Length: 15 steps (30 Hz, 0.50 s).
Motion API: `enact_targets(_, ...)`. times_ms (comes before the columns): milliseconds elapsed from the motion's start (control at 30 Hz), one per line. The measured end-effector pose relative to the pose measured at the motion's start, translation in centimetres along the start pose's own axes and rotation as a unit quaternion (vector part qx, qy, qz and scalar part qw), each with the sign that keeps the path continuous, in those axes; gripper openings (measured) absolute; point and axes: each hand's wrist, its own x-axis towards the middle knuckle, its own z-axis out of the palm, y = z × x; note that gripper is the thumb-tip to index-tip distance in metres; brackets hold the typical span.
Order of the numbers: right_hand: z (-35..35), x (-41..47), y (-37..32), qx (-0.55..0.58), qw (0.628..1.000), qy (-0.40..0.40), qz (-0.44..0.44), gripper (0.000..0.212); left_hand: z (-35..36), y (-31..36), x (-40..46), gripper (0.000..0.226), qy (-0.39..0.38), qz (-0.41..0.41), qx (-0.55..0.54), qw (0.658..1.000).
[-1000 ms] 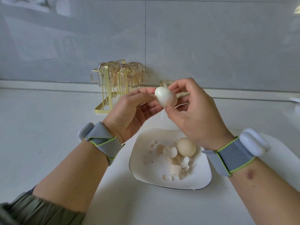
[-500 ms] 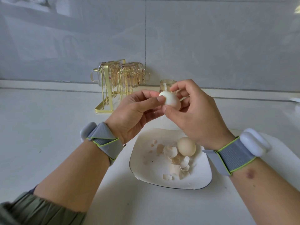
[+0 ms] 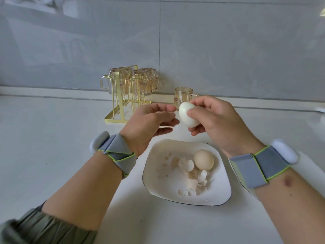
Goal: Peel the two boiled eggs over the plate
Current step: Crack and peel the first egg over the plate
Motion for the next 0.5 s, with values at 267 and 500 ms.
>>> enact_targets(267,-1.6,0.7,-0.3,0.096,0.992,0.017,0.077,0.027,0.4,0.0,-0.2,0.012,-0.02,0.003,0.009,1.0)
enact_targets(500,-3.1,1.2,0.2,-0.05,0.982,0.004,0.181,0.034,0.5,-0.5,-0.2,0.01,-0.042,0.019,0.116,0.992)
